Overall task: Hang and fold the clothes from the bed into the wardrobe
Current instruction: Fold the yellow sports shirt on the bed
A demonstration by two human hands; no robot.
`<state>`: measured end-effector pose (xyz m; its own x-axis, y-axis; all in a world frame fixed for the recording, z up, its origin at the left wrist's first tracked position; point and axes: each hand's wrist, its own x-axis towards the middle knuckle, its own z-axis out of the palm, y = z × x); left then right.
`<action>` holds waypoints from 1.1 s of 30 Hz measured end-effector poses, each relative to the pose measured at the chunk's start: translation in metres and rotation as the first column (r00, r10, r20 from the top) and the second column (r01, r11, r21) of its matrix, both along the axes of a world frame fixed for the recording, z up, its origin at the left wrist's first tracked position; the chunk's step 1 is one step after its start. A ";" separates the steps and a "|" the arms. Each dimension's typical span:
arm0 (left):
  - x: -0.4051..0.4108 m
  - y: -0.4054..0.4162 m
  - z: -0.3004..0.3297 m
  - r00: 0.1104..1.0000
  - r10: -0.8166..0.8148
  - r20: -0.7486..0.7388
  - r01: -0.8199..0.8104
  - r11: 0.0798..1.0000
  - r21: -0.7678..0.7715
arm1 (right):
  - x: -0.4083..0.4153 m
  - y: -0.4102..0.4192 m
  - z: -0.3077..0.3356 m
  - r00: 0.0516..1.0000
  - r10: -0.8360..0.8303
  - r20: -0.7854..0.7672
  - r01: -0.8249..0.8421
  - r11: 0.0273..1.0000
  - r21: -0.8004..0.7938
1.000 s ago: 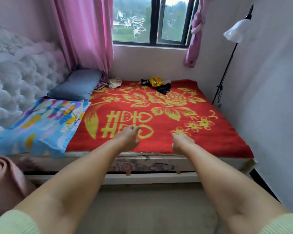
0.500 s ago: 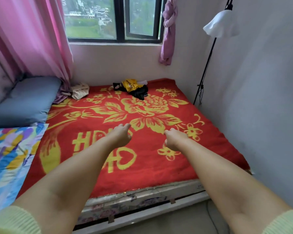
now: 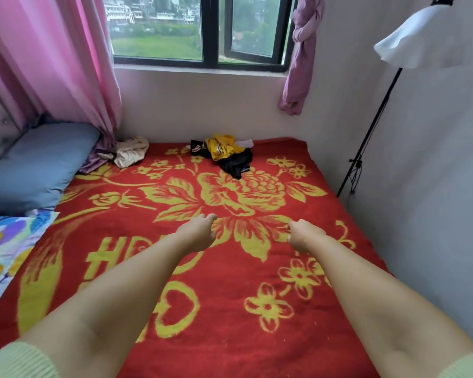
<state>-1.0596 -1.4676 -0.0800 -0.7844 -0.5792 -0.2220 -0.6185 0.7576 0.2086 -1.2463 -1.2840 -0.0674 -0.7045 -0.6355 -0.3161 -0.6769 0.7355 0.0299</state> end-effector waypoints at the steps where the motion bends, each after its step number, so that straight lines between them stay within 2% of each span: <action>1: -0.009 -0.003 -0.002 1.000 0.005 0.005 -0.005 1.000 0.003 | -0.012 -0.006 -0.001 1.000 0.011 0.000 -0.011 1.000 -0.001; 5: -0.032 -0.013 -0.018 0.992 0.019 0.125 -0.022 1.000 0.019 | -0.039 -0.024 -0.025 0.995 0.085 0.050 -0.087 0.996 0.026; 9: -0.072 -0.038 -0.022 0.996 0.063 0.065 -0.066 0.996 0.059 | -0.077 -0.037 -0.036 0.994 0.088 0.059 -0.089 0.996 0.010; 13: -0.100 -0.056 -0.042 0.995 0.016 0.095 -0.023 0.997 0.067 | -0.106 -0.045 -0.049 0.995 0.050 0.091 -0.054 0.998 0.042; 18: -0.145 -0.099 -0.071 0.993 0.089 0.083 -0.101 0.984 0.147 | -0.150 -0.069 -0.064 0.992 0.067 0.105 -0.069 0.998 0.010; 21: -0.183 -0.118 -0.097 0.994 0.031 0.103 -0.048 0.985 0.167 | -0.180 -0.084 -0.088 0.989 0.070 0.130 -0.074 0.997 0.027; 28: -0.287 -0.205 -0.183 0.992 -0.046 0.116 0.020 0.977 0.213 | -0.254 -0.205 -0.180 0.962 0.054 0.269 -0.093 0.987 0.134; 30: -0.308 -0.234 -0.218 0.991 -0.058 0.122 0.033 0.979 0.202 | -0.273 -0.249 -0.221 0.952 0.049 0.301 -0.086 0.990 0.111; 33: -0.338 -0.284 -0.275 0.992 -0.070 0.107 0.061 0.995 0.084 | -0.315 -0.320 -0.284 0.961 0.062 0.269 -0.070 0.997 0.022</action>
